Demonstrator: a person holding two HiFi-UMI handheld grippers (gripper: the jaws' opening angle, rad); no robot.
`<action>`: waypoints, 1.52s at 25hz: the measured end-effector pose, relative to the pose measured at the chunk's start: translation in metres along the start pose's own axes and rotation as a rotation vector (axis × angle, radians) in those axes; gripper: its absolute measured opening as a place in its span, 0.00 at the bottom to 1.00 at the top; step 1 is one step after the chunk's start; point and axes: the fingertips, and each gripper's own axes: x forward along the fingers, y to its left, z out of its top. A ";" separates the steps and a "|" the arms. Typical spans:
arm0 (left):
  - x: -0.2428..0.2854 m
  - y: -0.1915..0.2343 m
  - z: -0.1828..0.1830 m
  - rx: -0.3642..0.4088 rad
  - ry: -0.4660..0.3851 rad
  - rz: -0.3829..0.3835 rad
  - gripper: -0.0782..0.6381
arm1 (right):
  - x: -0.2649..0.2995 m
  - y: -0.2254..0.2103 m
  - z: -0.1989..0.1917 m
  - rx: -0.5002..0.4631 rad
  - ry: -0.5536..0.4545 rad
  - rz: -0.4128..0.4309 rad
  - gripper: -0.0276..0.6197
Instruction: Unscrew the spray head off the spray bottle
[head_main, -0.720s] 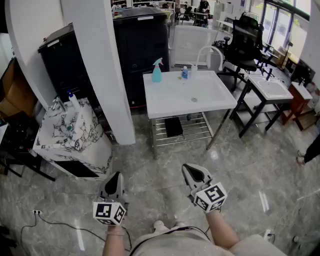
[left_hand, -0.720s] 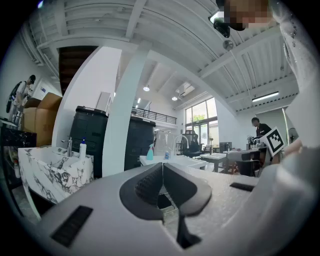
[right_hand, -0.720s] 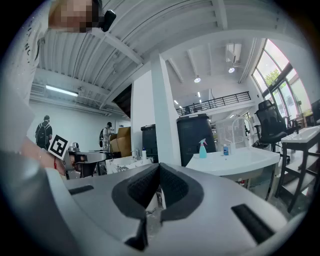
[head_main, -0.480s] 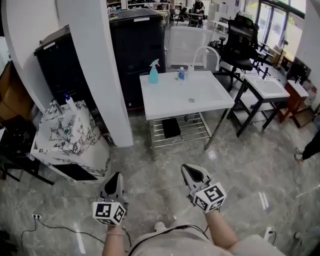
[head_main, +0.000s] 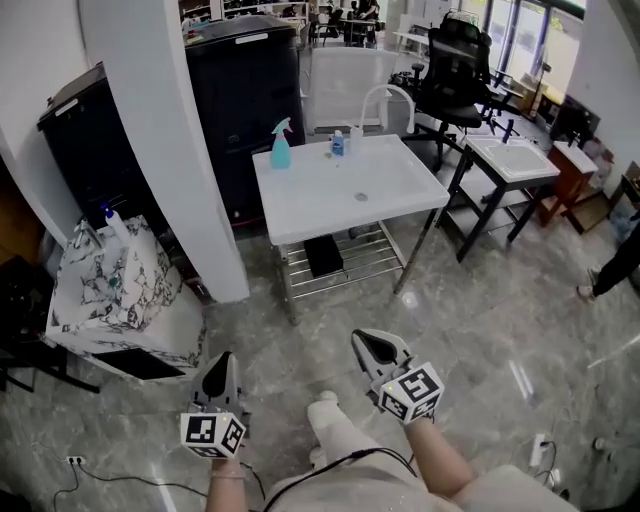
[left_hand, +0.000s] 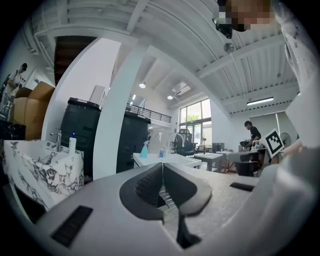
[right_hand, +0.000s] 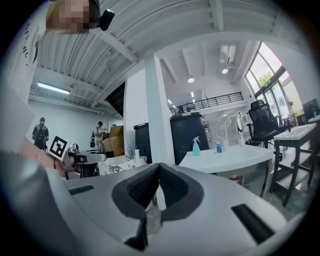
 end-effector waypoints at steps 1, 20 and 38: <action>0.004 0.003 -0.001 -0.001 0.003 -0.001 0.12 | 0.005 -0.001 -0.002 0.003 0.002 0.002 0.05; 0.178 0.075 0.006 -0.024 0.019 -0.041 0.12 | 0.155 -0.099 0.012 0.019 0.020 -0.011 0.05; 0.297 0.111 0.008 -0.039 0.038 -0.036 0.12 | 0.252 -0.182 0.021 0.031 0.036 -0.005 0.05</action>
